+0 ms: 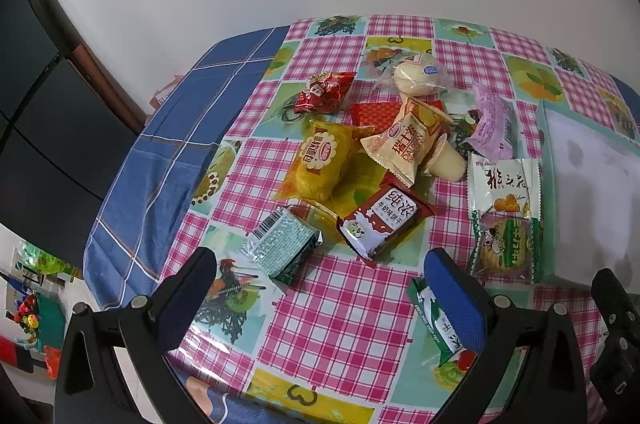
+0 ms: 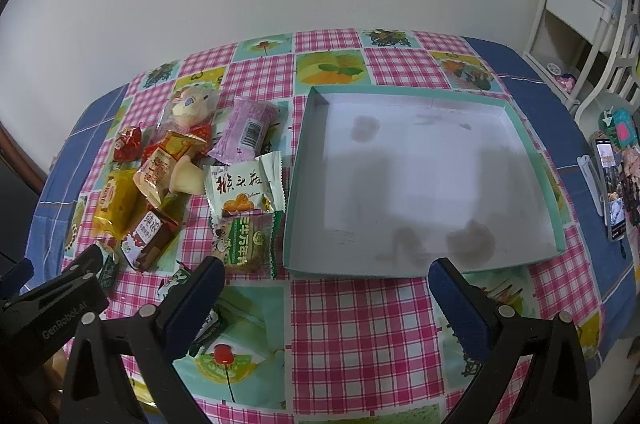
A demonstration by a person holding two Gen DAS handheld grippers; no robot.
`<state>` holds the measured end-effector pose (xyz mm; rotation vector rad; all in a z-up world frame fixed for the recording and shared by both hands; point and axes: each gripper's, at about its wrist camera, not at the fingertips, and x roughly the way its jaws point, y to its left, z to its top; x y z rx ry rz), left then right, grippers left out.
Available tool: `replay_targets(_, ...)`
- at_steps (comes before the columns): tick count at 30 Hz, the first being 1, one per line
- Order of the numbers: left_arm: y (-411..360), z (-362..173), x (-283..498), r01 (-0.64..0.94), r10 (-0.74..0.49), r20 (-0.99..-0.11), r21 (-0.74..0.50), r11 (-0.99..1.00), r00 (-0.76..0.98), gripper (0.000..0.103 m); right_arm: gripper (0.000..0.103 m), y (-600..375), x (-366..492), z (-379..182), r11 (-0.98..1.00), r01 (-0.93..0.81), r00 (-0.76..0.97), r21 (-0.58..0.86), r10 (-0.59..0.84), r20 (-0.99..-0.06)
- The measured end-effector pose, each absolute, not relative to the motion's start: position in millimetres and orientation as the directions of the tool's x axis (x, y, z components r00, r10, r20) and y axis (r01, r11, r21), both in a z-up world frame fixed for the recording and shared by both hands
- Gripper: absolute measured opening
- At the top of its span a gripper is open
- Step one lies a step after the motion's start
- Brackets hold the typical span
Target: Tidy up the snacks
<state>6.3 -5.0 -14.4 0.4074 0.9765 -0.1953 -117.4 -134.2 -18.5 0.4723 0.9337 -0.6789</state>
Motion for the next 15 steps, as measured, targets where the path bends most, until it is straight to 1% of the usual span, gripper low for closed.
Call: replay_targets(15,-3.3,-16.7,6.7,0.345,0.022,-0.838,0.248,0.906,0.545,0.103,0.103,-133.5,-116.5,-19.0,0.702,0.708,0.413,0.08,-0.32,-0.852)
